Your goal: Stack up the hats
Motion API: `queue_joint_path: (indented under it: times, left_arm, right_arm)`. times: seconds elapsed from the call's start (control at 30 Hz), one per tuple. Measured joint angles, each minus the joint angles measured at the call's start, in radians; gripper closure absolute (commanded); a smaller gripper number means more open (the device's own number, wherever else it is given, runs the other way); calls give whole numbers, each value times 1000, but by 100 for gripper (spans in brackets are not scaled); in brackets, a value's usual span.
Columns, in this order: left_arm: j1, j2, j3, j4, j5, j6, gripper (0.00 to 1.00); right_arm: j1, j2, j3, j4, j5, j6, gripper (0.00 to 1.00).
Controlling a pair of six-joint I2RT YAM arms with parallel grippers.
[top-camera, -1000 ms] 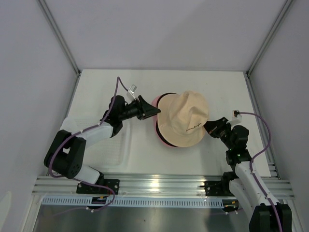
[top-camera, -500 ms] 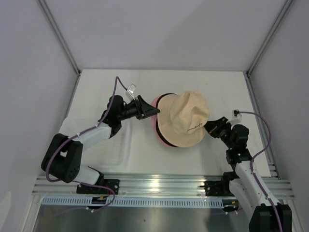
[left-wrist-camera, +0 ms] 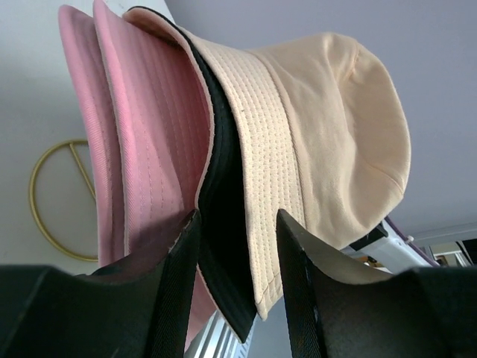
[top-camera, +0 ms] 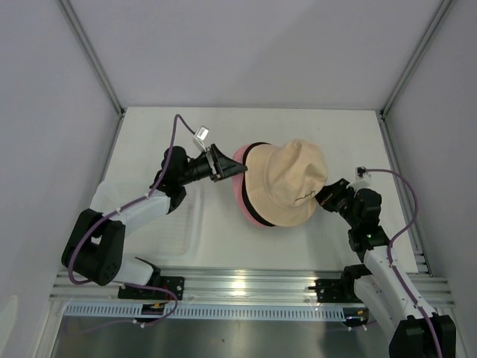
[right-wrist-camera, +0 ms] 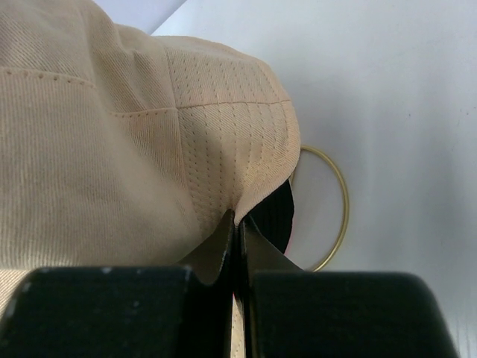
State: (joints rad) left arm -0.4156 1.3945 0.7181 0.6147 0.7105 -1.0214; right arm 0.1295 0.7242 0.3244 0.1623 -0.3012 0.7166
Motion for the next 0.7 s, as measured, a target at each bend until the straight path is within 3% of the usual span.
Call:
queue_joint_path:
  times: [0.17, 0.5, 0.7]
  left_arm:
    - [0, 0, 0, 9, 1, 4, 52]
    - [-1, -151, 16, -300, -222, 188, 52]
    - [-1, -132, 21, -335, -235, 203, 51]
  right_arm:
    - [7, 6, 8, -26, 14, -8, 100]
    - [15, 27, 85, -95, 36, -36, 100]
    - [27, 54, 171, -174, 54, -64, 100]
